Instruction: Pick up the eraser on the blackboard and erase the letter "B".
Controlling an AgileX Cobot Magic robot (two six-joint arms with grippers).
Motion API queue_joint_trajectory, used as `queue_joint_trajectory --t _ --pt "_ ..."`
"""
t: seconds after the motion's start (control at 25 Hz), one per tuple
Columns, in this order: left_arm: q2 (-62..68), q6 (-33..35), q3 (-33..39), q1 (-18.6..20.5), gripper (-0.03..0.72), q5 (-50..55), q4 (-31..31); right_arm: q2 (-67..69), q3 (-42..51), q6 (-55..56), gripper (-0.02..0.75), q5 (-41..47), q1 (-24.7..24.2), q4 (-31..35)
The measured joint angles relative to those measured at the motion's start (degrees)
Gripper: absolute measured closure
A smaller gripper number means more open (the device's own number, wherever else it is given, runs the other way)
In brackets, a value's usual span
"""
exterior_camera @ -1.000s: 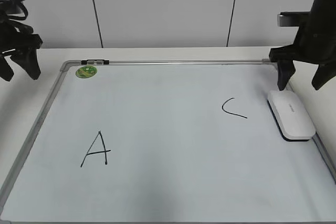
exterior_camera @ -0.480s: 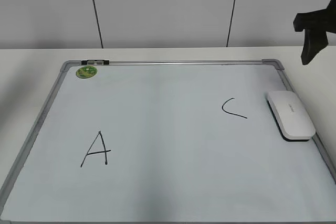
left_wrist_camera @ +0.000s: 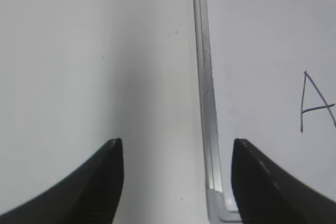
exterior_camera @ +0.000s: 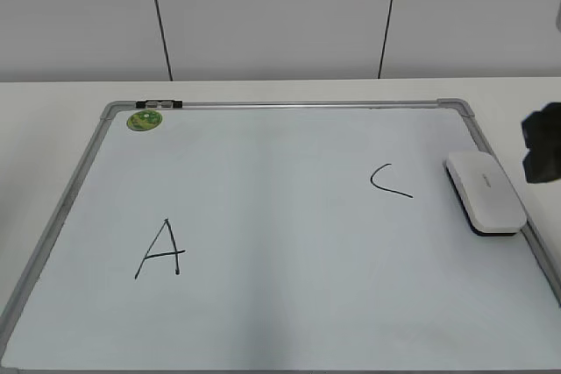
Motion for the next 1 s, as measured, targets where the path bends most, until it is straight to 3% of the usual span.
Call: queue_joint_trajectory --t 0.32,0.72,1.0 --pt "-23.79 -0.35 17.55 -7.15 0.215 1.28 1.32 -23.6 16.17 0.12 0.236 -0.63 1.45 -0.27" --pt "-50.17 -1.73 20.43 -7.53 0.215 12.6 0.52 -58.62 28.04 -3.24 0.237 12.12 1.45 -0.67" --pt "-56.22 -1.81 20.89 -7.53 0.216 12.91 0.21 -71.67 29.05 -6.73 0.237 13.27 1.45 -1.07"
